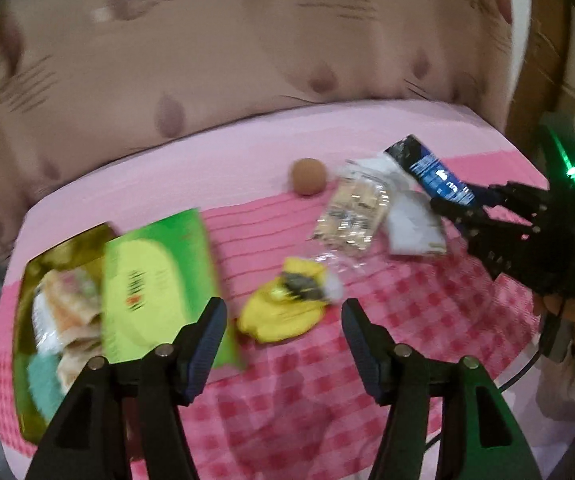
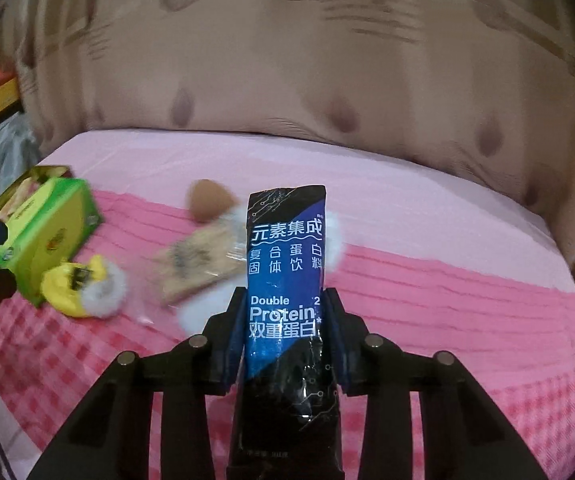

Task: Organize soft objects
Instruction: 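Grasp the black Double Protein sachet with the right tool, then grasp the yellow fluffy pouch with the left tool while the right tool holds the sachet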

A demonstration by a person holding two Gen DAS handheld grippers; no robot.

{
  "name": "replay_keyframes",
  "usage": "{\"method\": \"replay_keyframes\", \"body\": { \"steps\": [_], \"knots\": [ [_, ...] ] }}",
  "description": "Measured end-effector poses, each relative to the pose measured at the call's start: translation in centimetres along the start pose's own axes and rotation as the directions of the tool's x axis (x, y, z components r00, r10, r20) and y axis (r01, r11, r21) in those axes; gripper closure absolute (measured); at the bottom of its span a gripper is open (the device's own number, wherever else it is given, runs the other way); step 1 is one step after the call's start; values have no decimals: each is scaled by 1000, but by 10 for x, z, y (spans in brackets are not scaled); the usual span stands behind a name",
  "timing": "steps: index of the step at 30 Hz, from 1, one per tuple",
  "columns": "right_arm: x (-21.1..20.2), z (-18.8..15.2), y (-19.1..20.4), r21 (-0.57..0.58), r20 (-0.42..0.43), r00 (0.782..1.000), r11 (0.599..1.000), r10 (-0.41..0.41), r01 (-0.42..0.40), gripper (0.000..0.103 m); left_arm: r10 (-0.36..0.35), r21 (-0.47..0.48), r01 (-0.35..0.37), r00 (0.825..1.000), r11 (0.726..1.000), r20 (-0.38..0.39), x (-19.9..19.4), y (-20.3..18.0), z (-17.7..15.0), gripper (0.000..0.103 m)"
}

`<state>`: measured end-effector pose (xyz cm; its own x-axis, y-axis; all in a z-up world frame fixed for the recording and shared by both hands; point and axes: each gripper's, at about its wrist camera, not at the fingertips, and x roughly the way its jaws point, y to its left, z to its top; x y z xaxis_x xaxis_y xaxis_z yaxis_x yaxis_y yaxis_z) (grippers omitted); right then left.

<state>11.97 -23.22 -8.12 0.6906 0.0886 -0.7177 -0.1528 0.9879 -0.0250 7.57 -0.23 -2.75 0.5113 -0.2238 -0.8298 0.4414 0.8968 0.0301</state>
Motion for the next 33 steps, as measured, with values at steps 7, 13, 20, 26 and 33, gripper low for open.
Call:
{"method": "replay_keyframes", "body": {
  "steps": [7,13,20,26,33],
  "knots": [
    [7,-34,-57,135,-83,995,989,-52,63,69,22,76,-14,994,997,-111,50,-14,17,38],
    [17,-38,-64,180,-107,994,982,-29,48,69,69,118,-47,980,992,-188,85,-19,19,38],
    [19,-38,-65,174,-119,993,984,-10,31,69,98,140,-70,975,988,-202,103,-24,20,38],
    [19,-39,-65,182,-118,993,983,0,22,69,40,107,-18,977,994,-209,96,-29,15,62],
    [21,-38,-67,174,-123,992,984,-8,29,68,-16,46,25,982,999,-187,76,-27,6,67]
  ]
}}
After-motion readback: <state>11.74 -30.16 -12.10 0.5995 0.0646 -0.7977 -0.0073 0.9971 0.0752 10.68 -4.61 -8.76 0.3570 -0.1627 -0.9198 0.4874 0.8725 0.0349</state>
